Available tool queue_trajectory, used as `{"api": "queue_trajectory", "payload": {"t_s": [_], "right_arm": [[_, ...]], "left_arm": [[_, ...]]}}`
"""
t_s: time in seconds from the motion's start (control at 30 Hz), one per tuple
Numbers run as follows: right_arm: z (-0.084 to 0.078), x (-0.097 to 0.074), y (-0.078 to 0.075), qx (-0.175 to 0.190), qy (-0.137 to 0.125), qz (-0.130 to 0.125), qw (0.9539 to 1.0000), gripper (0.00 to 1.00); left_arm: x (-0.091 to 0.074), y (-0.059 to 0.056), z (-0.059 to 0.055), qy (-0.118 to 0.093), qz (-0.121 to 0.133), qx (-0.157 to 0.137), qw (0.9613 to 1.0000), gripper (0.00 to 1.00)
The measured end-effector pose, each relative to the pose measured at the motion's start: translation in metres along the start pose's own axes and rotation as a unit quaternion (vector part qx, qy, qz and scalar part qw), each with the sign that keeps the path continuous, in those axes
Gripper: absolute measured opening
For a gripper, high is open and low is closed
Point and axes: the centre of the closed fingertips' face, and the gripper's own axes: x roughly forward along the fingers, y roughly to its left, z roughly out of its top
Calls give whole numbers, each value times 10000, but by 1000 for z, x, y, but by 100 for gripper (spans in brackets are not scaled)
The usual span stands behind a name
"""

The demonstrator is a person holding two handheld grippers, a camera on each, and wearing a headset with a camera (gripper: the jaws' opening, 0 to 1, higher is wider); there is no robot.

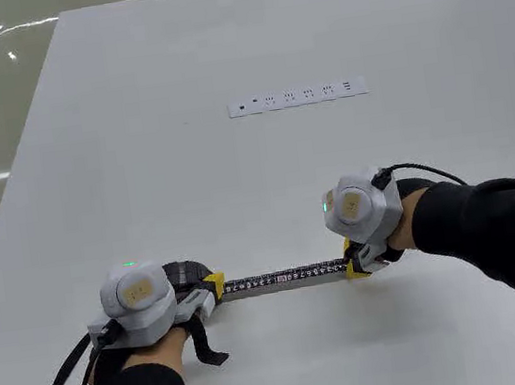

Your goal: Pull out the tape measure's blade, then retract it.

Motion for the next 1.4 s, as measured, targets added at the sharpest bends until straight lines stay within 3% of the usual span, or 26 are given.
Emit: {"api": "queue_trajectory", "payload": {"t_s": [1.4], "right_arm": [[11, 3, 1, 15, -104, 14, 9999, 9]], "left_arm": [[0, 0, 1, 38, 3, -9, 10000, 58]]}}
